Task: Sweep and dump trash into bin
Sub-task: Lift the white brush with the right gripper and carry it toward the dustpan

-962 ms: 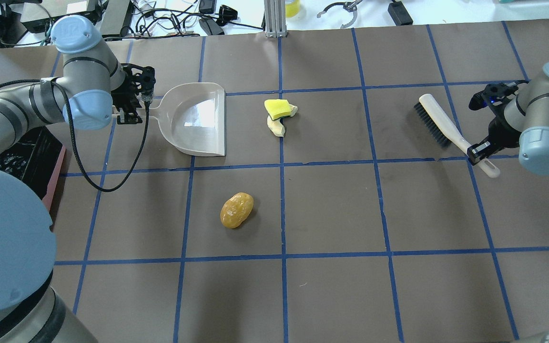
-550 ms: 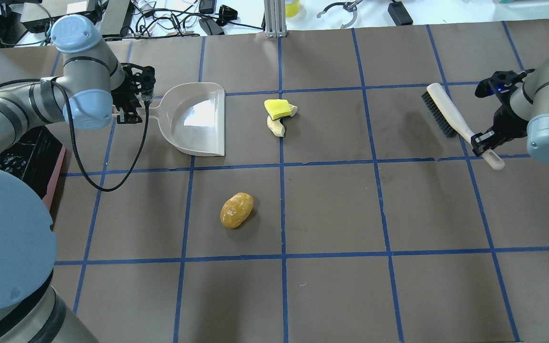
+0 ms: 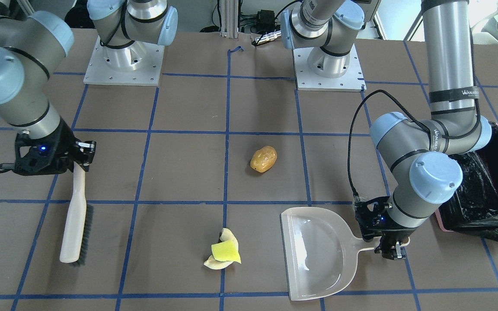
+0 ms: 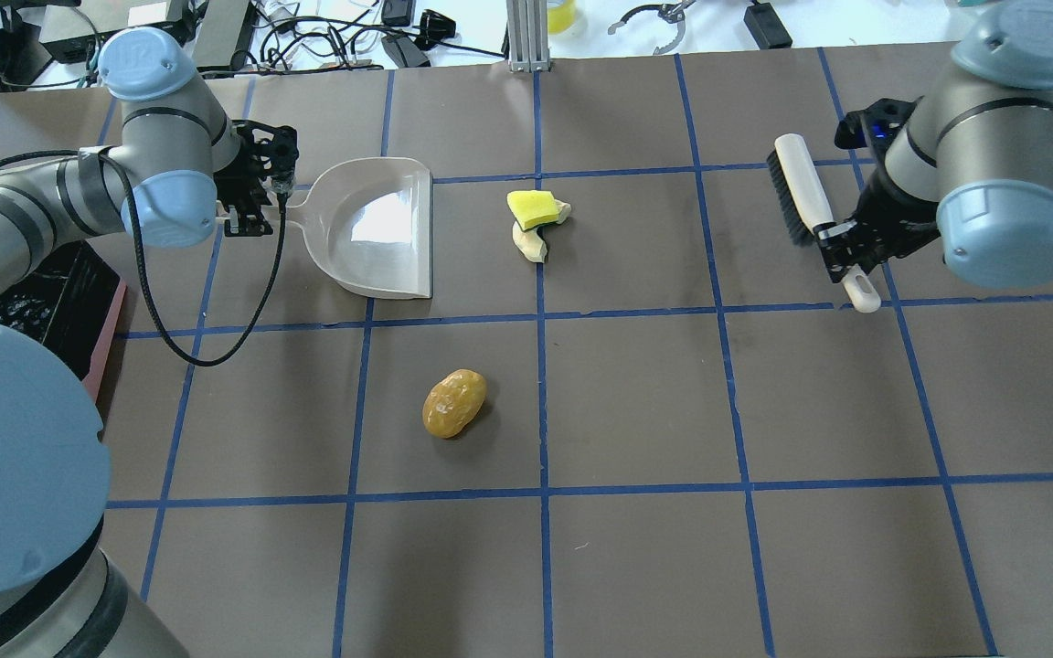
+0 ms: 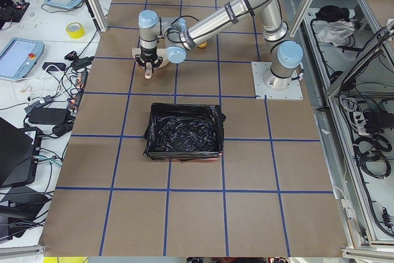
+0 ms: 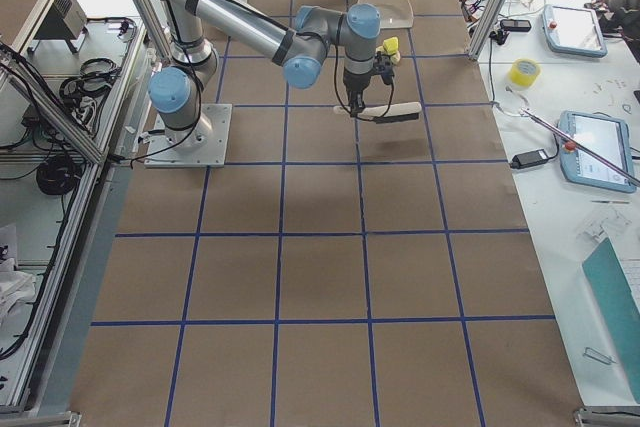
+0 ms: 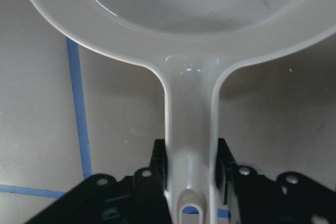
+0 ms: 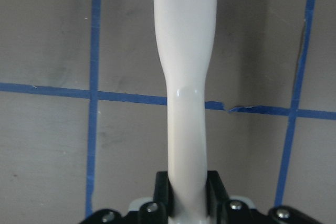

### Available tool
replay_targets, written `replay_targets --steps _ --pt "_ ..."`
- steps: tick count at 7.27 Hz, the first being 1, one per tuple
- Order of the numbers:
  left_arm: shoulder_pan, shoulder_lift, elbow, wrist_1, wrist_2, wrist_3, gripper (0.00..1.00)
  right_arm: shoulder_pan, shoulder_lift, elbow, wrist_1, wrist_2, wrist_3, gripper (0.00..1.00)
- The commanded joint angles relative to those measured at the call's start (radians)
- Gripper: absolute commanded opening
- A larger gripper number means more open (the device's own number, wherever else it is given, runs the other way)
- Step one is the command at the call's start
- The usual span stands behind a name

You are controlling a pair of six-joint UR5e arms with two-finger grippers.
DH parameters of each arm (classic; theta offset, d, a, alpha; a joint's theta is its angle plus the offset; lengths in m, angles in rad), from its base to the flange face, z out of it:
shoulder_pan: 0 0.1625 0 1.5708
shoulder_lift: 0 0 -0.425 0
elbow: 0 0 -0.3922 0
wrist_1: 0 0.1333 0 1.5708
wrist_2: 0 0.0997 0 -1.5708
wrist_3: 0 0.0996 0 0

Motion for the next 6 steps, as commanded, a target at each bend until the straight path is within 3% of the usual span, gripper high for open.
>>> replay_targets --steps 1,3,6 --pt "0.0 0.0 0.002 -0.001 0.001 -0.001 0.0 0.193 0.053 -0.035 -0.007 0.01 0.284 0.0" --pt "0.0 0.001 0.002 -0.001 0.001 -0.001 0.0 0.317 0.14 -0.111 -0.009 0.016 0.445 0.0" --pt "-0.001 0.003 0.002 -0.001 0.001 -0.001 0.0 0.382 0.237 -0.219 -0.02 0.043 0.536 0.0"
